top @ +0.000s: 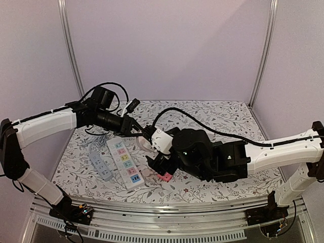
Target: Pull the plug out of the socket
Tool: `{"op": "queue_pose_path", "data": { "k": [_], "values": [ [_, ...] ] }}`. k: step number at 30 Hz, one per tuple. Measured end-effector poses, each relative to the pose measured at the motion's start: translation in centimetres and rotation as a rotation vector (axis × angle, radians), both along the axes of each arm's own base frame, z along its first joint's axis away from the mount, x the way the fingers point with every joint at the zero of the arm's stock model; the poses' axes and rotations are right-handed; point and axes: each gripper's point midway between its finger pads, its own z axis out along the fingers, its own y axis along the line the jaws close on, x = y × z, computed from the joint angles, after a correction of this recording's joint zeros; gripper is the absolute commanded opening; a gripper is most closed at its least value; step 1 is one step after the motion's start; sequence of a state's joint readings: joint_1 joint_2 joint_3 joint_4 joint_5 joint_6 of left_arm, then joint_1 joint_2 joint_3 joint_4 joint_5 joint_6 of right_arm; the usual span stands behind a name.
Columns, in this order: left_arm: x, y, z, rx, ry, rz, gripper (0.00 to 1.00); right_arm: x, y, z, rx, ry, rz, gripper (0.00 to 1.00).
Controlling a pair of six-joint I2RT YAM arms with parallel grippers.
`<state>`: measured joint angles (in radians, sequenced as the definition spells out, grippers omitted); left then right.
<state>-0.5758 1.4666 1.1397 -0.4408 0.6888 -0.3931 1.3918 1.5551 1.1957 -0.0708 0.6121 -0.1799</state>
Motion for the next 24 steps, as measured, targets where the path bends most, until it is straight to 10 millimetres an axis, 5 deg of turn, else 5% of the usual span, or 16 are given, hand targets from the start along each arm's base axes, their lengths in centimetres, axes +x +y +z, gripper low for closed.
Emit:
{"op": "queue_pose_path", "data": {
  "k": [13, 20, 24],
  "values": [
    [-0.3, -0.2, 0.0, 0.000, -0.003, -0.014, 0.00, 1.8, 2.0, -2.7, -0.084, -0.009, -0.002, 0.76],
    [-0.6, -0.4, 0.0, 0.000, -0.006, -0.029, 0.00, 3.3, 2.0, -3.7, -0.134, -0.016, -0.040, 0.48],
    [-0.8, -0.6, 0.1, 0.001, -0.016, -0.041, 0.00, 4.2, 1.5, -3.8, -0.145, -0.010, -0.057, 0.46]
  ]
}}
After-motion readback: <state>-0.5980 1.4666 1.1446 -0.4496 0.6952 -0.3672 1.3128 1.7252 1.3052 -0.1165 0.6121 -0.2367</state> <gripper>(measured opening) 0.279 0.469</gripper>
